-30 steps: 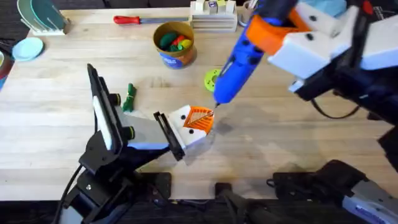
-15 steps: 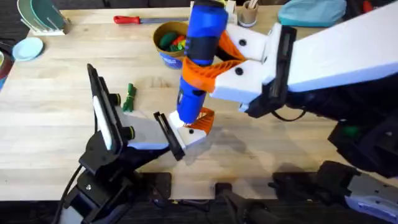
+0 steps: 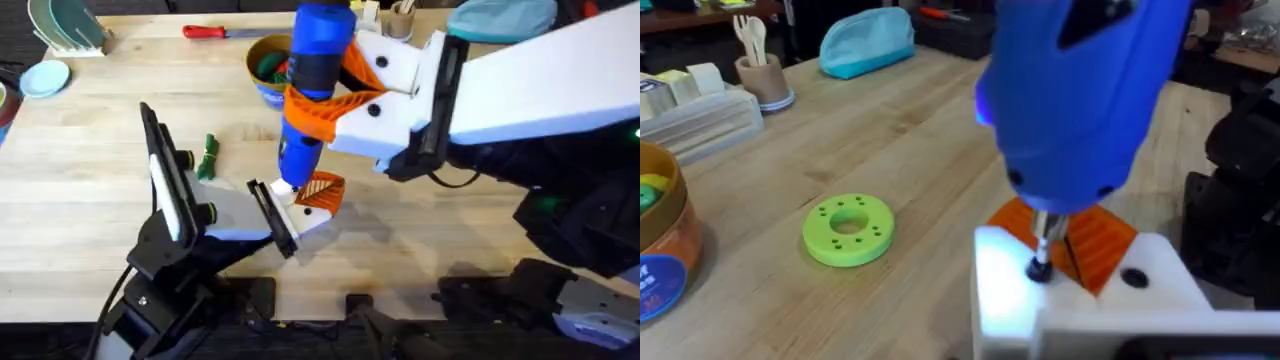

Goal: Pick up the gripper from the table and insert it into the empty holder that is missing its gripper. Then pick up a screw, insert it into the mounting hole, and use the screwdriver to tighten it. Finally, clean up the table by picking up the vegetable and placing it into the bucket.

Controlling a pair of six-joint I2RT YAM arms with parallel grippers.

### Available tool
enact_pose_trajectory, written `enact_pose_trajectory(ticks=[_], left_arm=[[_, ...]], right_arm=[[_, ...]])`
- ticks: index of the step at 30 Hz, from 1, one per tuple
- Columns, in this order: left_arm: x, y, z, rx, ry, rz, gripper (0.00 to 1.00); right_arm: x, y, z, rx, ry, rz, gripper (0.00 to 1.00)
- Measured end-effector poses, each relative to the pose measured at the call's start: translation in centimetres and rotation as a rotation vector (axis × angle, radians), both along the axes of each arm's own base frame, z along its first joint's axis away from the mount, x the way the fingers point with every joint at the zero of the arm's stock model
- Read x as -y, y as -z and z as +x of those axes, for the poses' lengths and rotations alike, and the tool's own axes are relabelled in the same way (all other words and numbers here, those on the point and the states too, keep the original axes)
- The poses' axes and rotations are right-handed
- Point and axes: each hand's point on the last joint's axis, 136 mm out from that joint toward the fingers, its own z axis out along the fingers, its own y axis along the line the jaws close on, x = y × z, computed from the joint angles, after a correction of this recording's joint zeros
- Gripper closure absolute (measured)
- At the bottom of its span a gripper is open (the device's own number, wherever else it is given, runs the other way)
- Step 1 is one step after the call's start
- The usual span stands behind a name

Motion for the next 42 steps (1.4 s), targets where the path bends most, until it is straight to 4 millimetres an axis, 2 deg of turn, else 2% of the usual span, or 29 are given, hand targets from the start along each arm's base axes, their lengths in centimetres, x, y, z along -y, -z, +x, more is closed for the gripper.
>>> enact_pose_trajectory(ticks=[18,42], left_arm=[[0.00,0.03,0.00,-0.002,0.000,0.001,0.996],[-0.01,0.03,0.02,-0.001,-0.002,0.001,0.996]], right_arm=[[-0.17,0.94,0.29,-0.026,0.006,-0.030,0.982],[-0.12,0.81,0.38,0.020,0.023,-0.039,0.982]])
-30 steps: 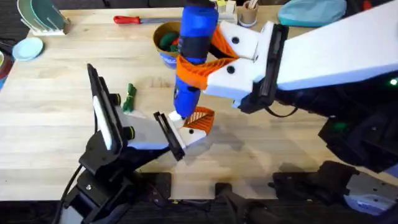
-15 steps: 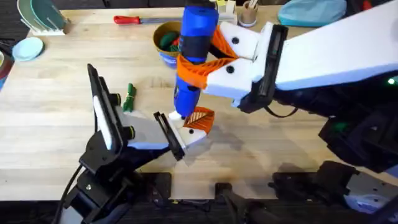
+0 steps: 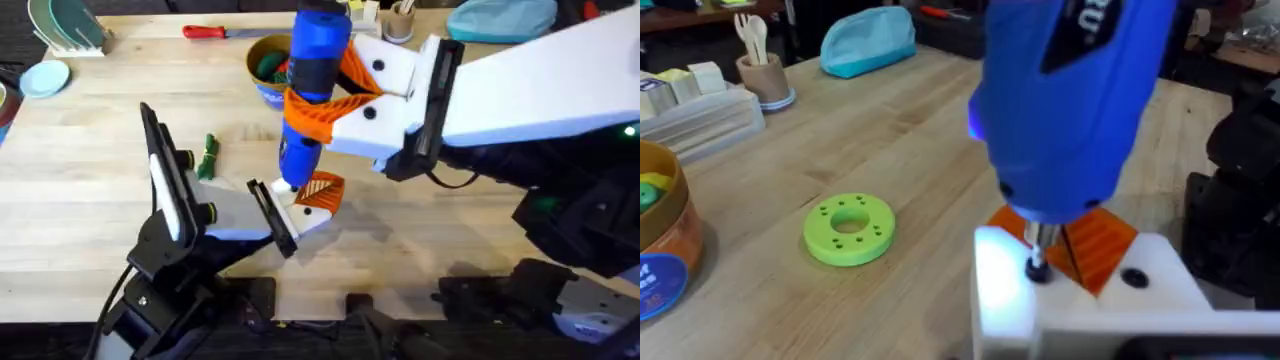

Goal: Pick up the gripper from the table and insert it into the empty holder that is missing its gripper. Then pick up a screw, insert it into the mounting hole, and use the screwdriver to tighten it. Finally, clean up the table by picking up the vegetable and placing it into the bucket.

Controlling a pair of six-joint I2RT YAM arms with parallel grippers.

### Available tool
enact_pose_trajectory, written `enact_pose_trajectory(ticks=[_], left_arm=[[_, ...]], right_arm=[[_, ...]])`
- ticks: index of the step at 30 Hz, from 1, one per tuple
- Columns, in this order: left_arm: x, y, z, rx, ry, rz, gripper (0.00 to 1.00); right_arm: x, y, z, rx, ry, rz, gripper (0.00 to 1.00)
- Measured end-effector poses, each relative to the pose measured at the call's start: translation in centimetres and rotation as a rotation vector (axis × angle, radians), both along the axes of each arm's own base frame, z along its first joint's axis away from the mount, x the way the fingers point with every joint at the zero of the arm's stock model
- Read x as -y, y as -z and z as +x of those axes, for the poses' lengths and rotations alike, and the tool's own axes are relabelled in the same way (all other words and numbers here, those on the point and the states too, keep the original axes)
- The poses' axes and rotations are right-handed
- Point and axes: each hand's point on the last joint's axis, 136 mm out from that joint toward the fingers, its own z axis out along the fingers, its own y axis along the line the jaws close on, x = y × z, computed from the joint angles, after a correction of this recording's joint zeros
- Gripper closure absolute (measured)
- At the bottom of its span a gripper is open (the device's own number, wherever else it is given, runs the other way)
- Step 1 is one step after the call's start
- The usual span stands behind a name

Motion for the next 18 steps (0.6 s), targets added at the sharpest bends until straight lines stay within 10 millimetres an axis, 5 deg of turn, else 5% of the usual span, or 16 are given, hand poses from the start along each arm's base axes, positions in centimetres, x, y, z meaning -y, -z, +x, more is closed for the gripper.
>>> enact_pose_trajectory(ticks=[13,18], left_arm=[[0.0,0.0,0.0,0.001,0.001,0.000,0.996],[0.0,0.0,0.0,0.001,0.001,0.000,0.996]], right_arm=[[2.6,-5.1,-0.9,0.157,0.084,0.135,0.982],[4.2,-1.3,4.0,0.199,0.327,-0.065,0.982]])
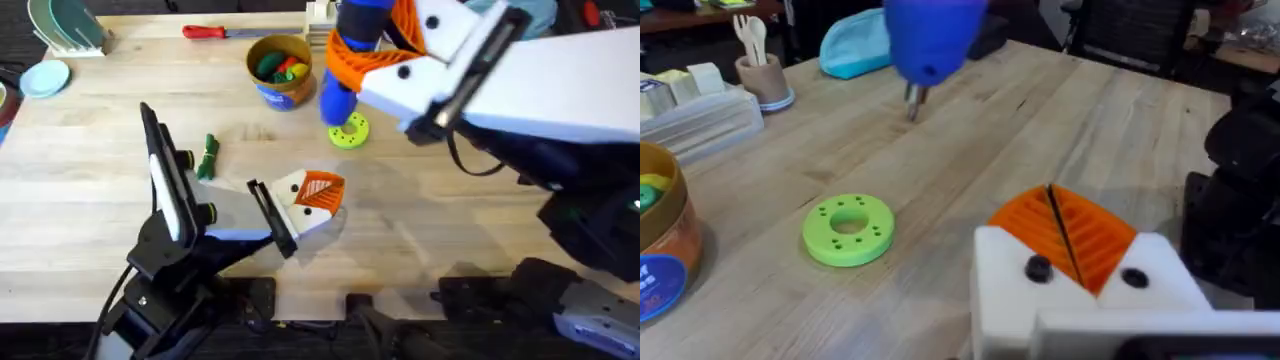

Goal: Pick up the gripper from the table and insert it into the empty holder that is missing its gripper. Then pick up a screw, insert it into the mounting hole, and use the screwdriver to tighten it. Finally, clean up the table by picking up the vegetable and placing it into the bucket.

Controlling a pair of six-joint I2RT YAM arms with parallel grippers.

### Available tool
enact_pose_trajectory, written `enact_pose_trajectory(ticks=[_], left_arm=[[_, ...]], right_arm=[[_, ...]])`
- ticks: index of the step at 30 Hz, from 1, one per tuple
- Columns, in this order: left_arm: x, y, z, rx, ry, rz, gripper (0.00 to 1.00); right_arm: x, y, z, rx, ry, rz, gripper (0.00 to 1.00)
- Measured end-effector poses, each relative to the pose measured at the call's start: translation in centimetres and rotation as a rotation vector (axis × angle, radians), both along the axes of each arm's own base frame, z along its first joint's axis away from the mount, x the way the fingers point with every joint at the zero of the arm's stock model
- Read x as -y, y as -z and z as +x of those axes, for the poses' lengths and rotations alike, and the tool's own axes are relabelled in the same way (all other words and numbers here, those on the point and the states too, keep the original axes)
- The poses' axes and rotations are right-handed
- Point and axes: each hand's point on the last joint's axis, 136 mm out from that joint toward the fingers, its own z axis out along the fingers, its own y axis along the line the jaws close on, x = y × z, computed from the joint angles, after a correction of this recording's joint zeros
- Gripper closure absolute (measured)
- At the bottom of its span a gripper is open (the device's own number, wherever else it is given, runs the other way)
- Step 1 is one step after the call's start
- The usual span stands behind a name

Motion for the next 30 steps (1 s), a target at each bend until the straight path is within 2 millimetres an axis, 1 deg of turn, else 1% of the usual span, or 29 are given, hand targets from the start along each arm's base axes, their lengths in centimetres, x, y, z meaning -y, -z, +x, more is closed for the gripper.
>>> enact_pose_trajectory(ticks=[3,6,9,12,13,16,18,20,21,23,26,30], left_arm=[[0.0,0.0,0.0,0.000,0.000,0.000,0.996],[0.0,0.0,0.0,0.000,0.000,0.000,0.996],[0.0,0.0,0.0,0.000,0.000,0.000,0.996],[0.0,0.0,0.0,0.000,0.000,0.000,0.996],[0.0,0.0,0.0,0.000,0.000,0.000,0.996],[0.0,0.0,0.0,0.000,0.000,0.000,0.996],[0.0,0.0,0.0,0.000,0.000,0.000,0.996],[0.0,0.0,0.0,0.000,0.000,0.000,0.996],[0.0,0.0,0.0,0.000,0.000,0.000,0.996],[0.0,0.0,0.0,0.000,0.000,0.000,0.996],[0.0,0.0,0.0,0.000,0.000,0.000,0.996],[0.0,0.0,0.0,0.000,0.000,0.000,0.996]], right_arm=[[2.0,4.4,4.9,0.011,0.224,-0.214,0.982],[5.4,8.9,9.9,0.015,0.450,-0.441,0.982],[9.2,12.8,13.5,0.003,0.610,-0.643,0.982],[13.2,16.4,15.9,-0.052,0.732,-0.804,0.982],[14.5,17.5,16.5,-0.074,0.764,-0.852,0.982],[17.5,20.7,17.5,-0.128,0.817,-0.994,0.982],[18.9,23.1,17.6,-0.171,0.813,-1.098,0.982],[19.9,25.4,17.4,-0.210,0.789,-1.190,0.982],[20.3,26.6,17.4,-0.227,0.772,-1.237,0.982],[20.9,28.3,17.4,-0.243,0.743,-1.318,0.982],[21.2,29.7,17.8,-0.247,0.715,-1.391,0.982],[21.0,31.4,17.9,-0.254,0.662,-1.456,0.982]])
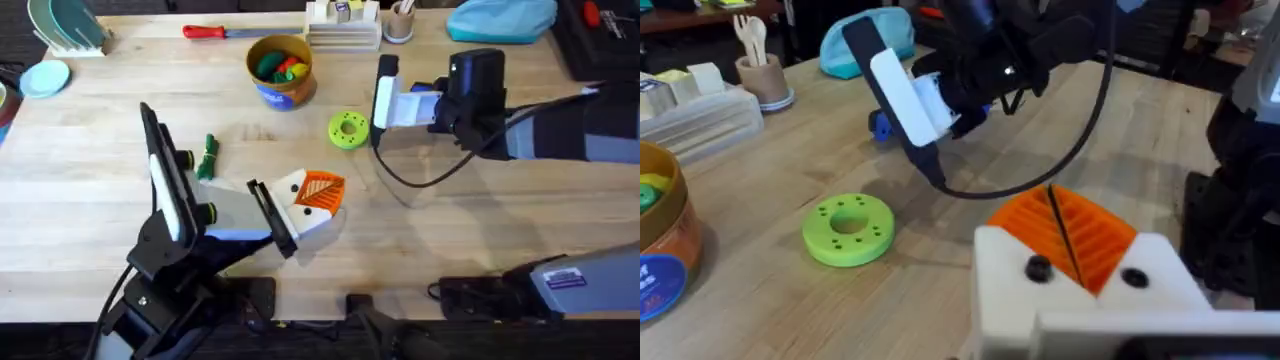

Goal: Pick up the gripper from the table and insert it into the empty holder that is missing its gripper. Then pick up a screw, insert it into the mounting hole, and use the screwdriver to tighten it. Finally, clean up the table by picking up the vegetable and placing it into the bucket.

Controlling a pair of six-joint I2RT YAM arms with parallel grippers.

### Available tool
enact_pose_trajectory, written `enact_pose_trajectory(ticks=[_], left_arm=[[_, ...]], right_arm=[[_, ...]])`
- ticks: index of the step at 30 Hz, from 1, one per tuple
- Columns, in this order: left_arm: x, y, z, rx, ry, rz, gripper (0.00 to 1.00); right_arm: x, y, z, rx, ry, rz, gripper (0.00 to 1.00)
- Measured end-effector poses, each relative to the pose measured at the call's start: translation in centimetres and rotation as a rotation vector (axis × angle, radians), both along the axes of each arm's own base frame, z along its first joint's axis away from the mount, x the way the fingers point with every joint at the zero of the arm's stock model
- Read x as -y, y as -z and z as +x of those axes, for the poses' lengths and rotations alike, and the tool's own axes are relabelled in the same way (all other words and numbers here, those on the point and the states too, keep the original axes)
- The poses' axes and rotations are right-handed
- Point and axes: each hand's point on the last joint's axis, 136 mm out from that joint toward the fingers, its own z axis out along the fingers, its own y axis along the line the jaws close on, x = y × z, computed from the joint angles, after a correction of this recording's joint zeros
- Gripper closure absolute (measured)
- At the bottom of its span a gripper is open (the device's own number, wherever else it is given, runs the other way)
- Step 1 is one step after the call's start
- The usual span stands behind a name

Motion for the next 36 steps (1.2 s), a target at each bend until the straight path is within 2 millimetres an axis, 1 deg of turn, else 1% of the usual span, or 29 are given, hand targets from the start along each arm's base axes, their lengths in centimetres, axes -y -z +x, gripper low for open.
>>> enact_pose_trajectory(ticks=[7,8,9,10,11,13,15,16,17,21,22,26,31,36], left_arm=[[0.0,0.0,0.0,0.000,0.000,0.000,0.996],[0.0,0.0,0.0,0.001,0.000,0.000,0.980],[0.0,0.0,0.0,0.001,0.000,0.000,0.958],[0.0,0.0,0.0,0.001,0.000,0.000,0.931],[0.0,0.0,0.0,0.001,0.000,0.000,0.902],[0.0,0.0,0.0,0.000,0.000,0.000,0.844],[0.0,0.0,0.0,0.001,0.000,0.001,0.758],[0.0,0.0,0.0,0.001,0.000,0.001,0.681],[0.0,0.0,0.0,0.005,0.000,0.003,0.588],[0.0,0.0,0.0,0.002,0.000,0.001,0.079],[0.0,0.0,0.0,0.002,0.000,0.001,0.027],[0.0,0.0,0.0,0.003,0.000,0.002,0.009],[0.0,0.0,0.0,0.003,0.000,0.002,0.009],[0.0,-0.1,0.0,0.006,-0.002,0.000,0.009]], right_arm=[[-0.5,0.3,0.0,-0.038,-0.017,-0.032,0.979],[-0.6,0.3,0.0,-0.039,-0.017,-0.034,0.967],[-0.6,0.4,-0.1,-0.041,-0.016,-0.033,0.913],[-0.8,0.4,-0.1,-0.044,-0.018,-0.032,0.812],[-0.9,0.5,-0.2,-0.047,-0.019,-0.033,0.686],[-1.2,0.1,0.0,-0.034,-0.016,-0.035,0.399],[-1.3,-0.9,0.7,0.000,0.004,-0.024,0.110],[-1.4,-1.4,0.9,0.013,0.015,-0.005,0.040],[-1.6,-1.4,0.9,0.018,0.029,0.021,0.019],[-1.9,-1.6,0.6,0.050,0.144,0.124,0.011],[-1.9,-1.7,0.5,0.063,0.185,0.158,0.011],[-2.1,-1.7,-0.2,0.081,0.311,0.292,0.011],[-2.8,-1.7,-2.5,0.024,0.439,0.466,0.010],[-3.7,-3.2,-4.0,-0.003,0.531,0.672,0.010]])
